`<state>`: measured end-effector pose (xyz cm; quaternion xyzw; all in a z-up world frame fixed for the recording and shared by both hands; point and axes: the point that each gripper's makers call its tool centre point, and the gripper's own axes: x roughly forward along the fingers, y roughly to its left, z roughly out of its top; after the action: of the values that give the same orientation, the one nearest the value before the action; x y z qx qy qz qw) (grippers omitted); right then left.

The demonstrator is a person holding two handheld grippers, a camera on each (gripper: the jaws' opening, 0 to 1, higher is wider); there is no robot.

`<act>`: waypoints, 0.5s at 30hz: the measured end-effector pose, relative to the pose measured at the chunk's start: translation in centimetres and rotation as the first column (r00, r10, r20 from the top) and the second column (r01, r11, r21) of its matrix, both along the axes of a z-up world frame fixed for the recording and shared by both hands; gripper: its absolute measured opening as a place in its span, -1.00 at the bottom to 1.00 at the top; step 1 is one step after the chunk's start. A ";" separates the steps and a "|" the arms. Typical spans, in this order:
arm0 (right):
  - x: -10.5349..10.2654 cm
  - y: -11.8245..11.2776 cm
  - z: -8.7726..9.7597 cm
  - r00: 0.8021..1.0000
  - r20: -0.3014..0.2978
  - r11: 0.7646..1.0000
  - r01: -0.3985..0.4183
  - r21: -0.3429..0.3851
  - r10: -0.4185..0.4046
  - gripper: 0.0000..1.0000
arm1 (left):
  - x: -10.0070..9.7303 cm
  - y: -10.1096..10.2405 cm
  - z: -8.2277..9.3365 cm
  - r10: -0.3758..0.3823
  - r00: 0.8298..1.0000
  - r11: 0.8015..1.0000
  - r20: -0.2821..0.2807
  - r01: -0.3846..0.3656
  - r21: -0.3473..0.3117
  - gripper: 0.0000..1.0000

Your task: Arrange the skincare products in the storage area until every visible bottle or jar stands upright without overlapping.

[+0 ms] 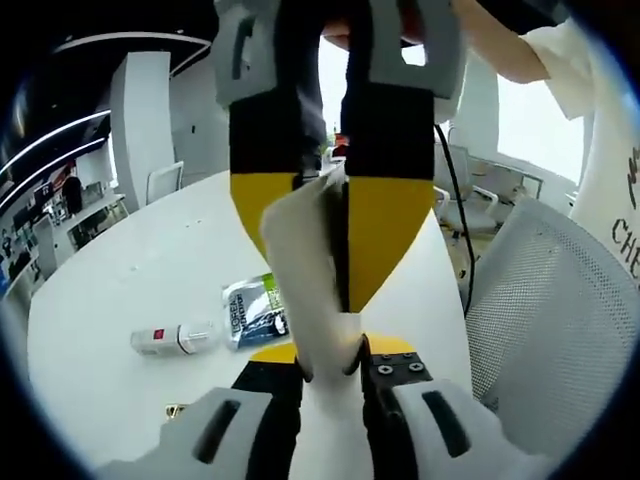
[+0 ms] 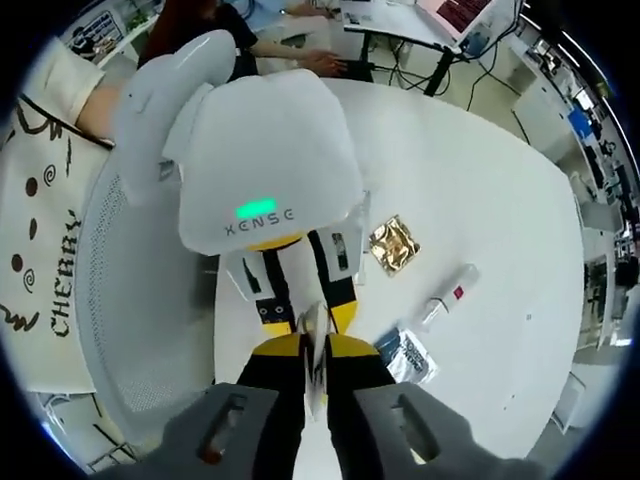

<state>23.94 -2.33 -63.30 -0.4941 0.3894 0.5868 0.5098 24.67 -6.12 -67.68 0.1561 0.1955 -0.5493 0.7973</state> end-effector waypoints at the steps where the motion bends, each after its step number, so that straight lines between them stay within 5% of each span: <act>1: -0.1 -0.1 0.0 1.000 0.005 1.000 -0.002 -0.004 0.002 -0.90 | 0.0 0.1 0.0 0.002 1.000 1.000 -0.001 -0.002 0.004 -0.57; 15: 1.2 -0.4 0.1 0.999 0.031 1.000 0.017 -0.009 -0.016 -0.90 | 0.5 1.0 0.4 0.028 1.000 1.000 0.005 -0.028 0.003 -0.58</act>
<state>25.16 -2.74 -63.19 -0.5023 0.3883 0.5731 0.5182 25.20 -5.11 -67.26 0.1559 0.1964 -0.5375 0.8051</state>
